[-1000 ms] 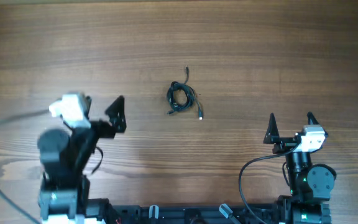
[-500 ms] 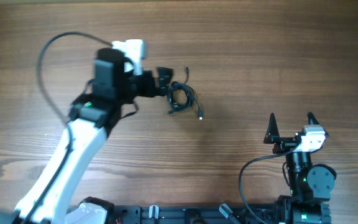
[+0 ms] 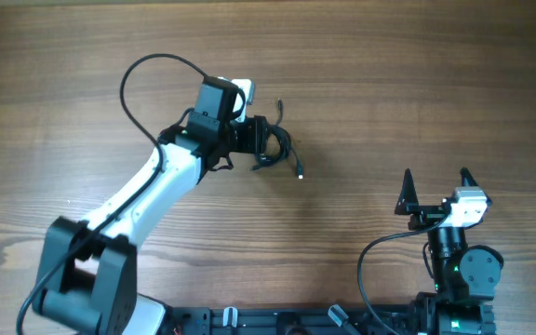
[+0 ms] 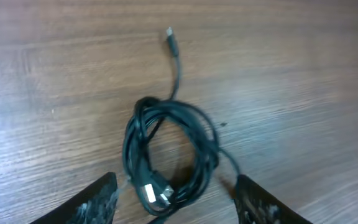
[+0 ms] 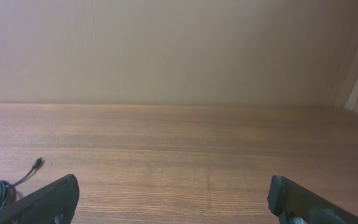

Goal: Untangle cables
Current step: 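Reach the left gripper forward to the black cable bundle, then grasp the black cable bundle with the left gripper and lift it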

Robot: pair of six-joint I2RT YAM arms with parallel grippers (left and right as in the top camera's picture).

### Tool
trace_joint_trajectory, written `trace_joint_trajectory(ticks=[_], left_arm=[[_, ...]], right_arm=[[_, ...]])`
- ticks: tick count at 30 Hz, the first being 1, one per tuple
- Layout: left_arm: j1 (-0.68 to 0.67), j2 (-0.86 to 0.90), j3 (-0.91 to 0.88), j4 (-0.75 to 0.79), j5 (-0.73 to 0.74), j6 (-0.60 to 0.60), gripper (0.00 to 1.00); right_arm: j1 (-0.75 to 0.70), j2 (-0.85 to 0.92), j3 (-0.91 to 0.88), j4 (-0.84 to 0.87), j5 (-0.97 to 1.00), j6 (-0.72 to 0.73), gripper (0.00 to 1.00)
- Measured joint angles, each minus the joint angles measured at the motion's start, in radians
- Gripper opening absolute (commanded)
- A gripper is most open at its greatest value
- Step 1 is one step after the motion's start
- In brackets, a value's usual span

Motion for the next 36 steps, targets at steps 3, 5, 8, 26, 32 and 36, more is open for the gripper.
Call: trace_joint_trajectory(ticks=[3,5,8,26,32,36], left_arm=[[-0.004,0.052,0.000,0.003,-0.012,0.000,0.58],[-0.013,0.091,0.000,0.020,-0.019,0.000,0.50],[-0.023,0.141,0.000,0.027,-0.023,-0.006,0.43],[-0.006,0.003,0.004,-0.204,-0.060,0.092,0.04],[-0.005,-0.123,0.006,-0.428,-0.130,0.431,0.70],[-0.005,-0.122,0.006,-0.430,-0.138,0.506,1.00]], right_arm=[[0.000,0.000,0.000,0.000,0.000,0.000,1.00],[0.000,0.000,0.000,0.000,0.000,0.000,1.00],[0.000,0.000,0.000,0.000,0.000,0.000,1.00],[0.000,0.000,0.000,0.000,0.000,0.000,1.00],[0.000,0.000,0.000,0.000,0.000,0.000,1.00],[0.000,0.000,0.000,0.000,0.000,0.000,1.00]])
